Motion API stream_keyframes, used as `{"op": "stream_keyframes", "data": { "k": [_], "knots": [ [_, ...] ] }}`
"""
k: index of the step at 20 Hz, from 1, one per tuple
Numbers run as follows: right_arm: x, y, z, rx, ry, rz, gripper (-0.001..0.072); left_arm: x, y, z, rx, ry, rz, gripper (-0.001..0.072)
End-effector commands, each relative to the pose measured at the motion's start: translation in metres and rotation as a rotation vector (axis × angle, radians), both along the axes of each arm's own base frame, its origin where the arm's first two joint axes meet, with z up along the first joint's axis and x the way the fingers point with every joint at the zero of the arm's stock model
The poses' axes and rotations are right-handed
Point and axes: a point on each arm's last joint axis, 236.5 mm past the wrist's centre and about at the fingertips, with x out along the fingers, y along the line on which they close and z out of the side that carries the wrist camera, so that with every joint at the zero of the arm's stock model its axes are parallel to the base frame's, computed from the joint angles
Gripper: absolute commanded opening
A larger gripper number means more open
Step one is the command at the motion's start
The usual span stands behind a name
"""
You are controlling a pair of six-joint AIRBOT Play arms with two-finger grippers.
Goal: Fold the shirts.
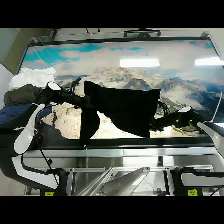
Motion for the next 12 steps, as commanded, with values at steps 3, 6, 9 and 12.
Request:
{"op": "stream_keyframes", "data": {
  "k": [3, 6, 9, 12],
  "knots": [
    [0.032, -0.03, 0.126, 0.17, -0.247, -0.068, 0.0015, 0.013, 0.02, 0.117, -0.241, -0.192, 0.082, 0.0025],
    [0.063, -0.082, 0.293, 0.296, -0.679, -0.211, 0.0015, -0.005, 0.037, 0.273, -0.578, -0.503, 0.104, 0.0025],
    [0.036, -0.112, 0.466, 0.361, -1.167, -0.275, 0.0016, -0.069, 0.064, 0.443, -0.8, -0.959, 0.044, 0.0025],
    [-0.024, -0.096, 0.572, 0.305, -1.522, -0.224, 0.0016, -0.161, 0.073, 0.56, -0.83, -1.371, -0.024, 0.0025]
  ]
}}
